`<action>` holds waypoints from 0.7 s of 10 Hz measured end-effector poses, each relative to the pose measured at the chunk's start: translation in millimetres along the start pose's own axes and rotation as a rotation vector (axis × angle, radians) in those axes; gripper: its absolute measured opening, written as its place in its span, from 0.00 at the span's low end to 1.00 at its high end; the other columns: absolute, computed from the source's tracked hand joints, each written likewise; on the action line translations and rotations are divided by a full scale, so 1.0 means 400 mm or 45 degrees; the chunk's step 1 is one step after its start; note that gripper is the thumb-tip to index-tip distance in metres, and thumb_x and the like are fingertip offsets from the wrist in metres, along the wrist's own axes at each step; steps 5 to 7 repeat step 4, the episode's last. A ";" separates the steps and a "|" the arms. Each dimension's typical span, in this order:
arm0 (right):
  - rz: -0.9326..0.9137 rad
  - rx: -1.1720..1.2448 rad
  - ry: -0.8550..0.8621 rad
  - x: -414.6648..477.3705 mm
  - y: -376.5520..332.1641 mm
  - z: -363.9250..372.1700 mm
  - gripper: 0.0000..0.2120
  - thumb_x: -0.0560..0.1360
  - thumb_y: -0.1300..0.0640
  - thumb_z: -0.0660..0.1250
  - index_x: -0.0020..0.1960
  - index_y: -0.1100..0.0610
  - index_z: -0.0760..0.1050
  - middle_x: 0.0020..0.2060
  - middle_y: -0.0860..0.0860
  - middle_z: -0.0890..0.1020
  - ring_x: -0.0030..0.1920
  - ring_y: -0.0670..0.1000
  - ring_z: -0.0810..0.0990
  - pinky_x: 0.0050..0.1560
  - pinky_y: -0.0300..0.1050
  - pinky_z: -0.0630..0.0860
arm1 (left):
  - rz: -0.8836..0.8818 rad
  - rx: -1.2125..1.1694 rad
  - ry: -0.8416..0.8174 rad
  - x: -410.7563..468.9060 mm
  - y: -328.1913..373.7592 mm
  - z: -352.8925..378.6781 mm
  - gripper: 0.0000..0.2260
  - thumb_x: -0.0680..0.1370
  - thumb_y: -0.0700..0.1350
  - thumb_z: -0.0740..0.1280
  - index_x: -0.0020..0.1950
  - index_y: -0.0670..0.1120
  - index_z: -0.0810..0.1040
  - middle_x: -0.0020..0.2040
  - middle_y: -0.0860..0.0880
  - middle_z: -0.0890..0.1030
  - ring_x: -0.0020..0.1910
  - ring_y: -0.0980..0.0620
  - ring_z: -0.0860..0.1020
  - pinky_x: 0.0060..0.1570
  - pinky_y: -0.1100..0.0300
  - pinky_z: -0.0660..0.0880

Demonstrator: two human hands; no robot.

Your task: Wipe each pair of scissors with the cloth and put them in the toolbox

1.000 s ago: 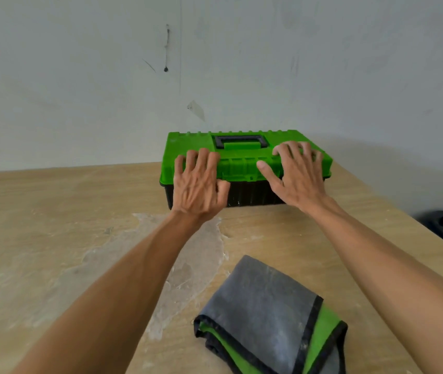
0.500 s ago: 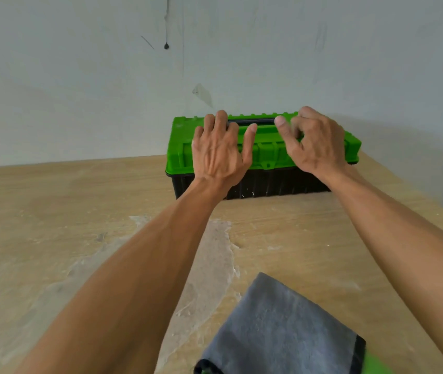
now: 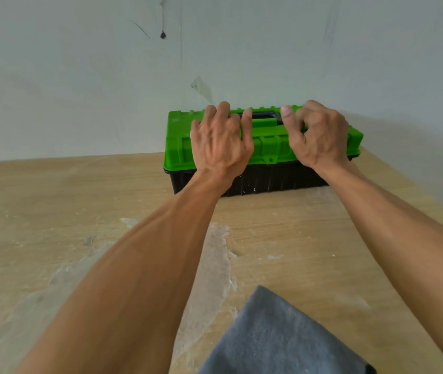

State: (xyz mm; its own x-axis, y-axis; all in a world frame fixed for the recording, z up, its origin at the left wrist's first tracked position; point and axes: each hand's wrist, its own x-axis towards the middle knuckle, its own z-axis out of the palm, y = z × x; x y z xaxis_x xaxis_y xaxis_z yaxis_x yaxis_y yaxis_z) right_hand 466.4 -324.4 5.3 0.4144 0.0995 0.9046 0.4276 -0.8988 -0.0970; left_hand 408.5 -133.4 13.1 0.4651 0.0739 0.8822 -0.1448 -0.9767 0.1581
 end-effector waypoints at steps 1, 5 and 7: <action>0.030 0.003 -0.114 0.000 -0.010 -0.024 0.34 0.84 0.37 0.52 0.32 0.59 0.75 0.33 0.54 0.77 0.32 0.54 0.74 0.37 0.43 0.61 | -0.027 0.044 -0.117 -0.010 0.008 -0.021 0.23 0.83 0.55 0.54 0.38 0.44 0.78 0.42 0.47 0.76 0.41 0.47 0.73 0.39 0.51 0.67; 0.063 -0.037 -0.790 0.035 -0.096 -0.207 0.32 0.84 0.31 0.50 0.64 0.56 0.78 0.63 0.58 0.82 0.62 0.59 0.81 0.59 0.55 0.76 | 0.047 0.180 -0.806 -0.023 0.020 -0.163 0.32 0.80 0.66 0.46 0.69 0.43 0.71 0.70 0.40 0.68 0.66 0.40 0.68 0.63 0.43 0.68; 0.063 -0.037 -0.790 0.035 -0.096 -0.207 0.32 0.84 0.31 0.50 0.64 0.56 0.78 0.63 0.58 0.82 0.62 0.59 0.81 0.59 0.55 0.76 | 0.047 0.180 -0.806 -0.023 0.020 -0.163 0.32 0.80 0.66 0.46 0.69 0.43 0.71 0.70 0.40 0.68 0.66 0.40 0.68 0.63 0.43 0.68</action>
